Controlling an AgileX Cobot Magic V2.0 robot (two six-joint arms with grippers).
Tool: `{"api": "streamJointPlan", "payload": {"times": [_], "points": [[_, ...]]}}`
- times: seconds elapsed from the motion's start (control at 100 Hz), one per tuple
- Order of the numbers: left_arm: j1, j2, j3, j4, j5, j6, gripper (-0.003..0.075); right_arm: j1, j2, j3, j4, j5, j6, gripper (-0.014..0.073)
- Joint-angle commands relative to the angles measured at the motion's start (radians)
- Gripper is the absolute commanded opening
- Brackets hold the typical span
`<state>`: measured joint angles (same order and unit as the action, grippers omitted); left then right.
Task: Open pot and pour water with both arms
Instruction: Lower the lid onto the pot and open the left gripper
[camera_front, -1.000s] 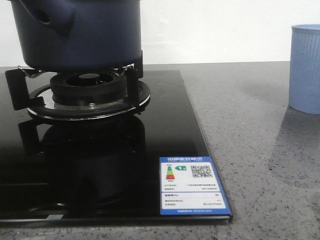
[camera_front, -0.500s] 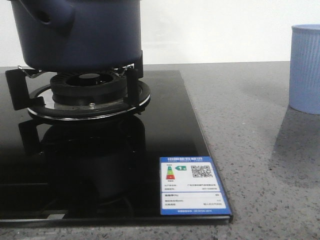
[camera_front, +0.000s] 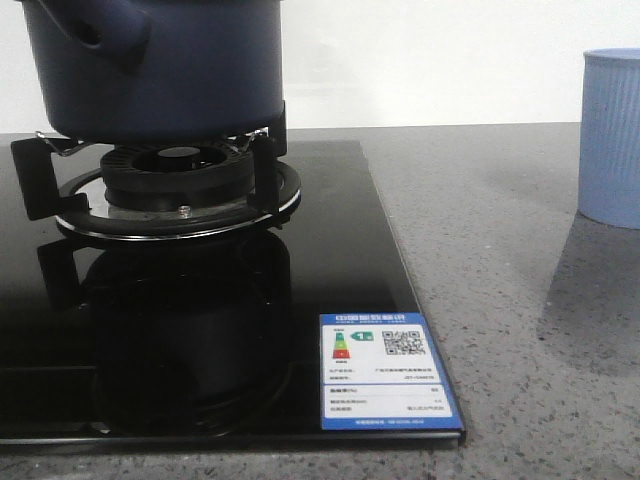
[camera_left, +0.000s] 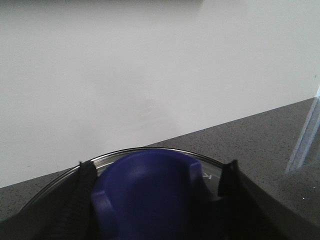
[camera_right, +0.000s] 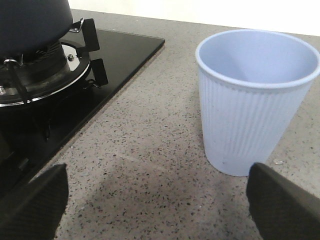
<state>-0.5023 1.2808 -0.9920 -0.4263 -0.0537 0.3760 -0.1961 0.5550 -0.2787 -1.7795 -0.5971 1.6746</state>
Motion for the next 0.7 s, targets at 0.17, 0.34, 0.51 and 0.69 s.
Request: {"api": "streamJointPlan", "payload": {"times": [0.17, 0.34, 0.51, 0.69], "points": [[-0.01, -0.009, -0.042, -0.008, -0.115, -0.003, 0.0414, -0.004, -0.002, -0.024, 0.03, 0.006, 0.001, 0.0652], [-0.01, -0.006, -0.042, -0.008, -0.105, -0.005, 0.0414, -0.004, -0.002, -0.024, 0.03, 0.008, 0.001, 0.0652], [-0.01, 0.002, -0.042, -0.008, -0.09, -0.005, 0.0414, -0.004, -0.002, -0.024, 0.03, 0.008, 0.001, 0.0652], [-0.01, 0.005, -0.042, -0.008, -0.09, -0.005, 0.0414, -0.004, -0.002, -0.024, 0.03, 0.008, 0.001, 0.0652]]}}
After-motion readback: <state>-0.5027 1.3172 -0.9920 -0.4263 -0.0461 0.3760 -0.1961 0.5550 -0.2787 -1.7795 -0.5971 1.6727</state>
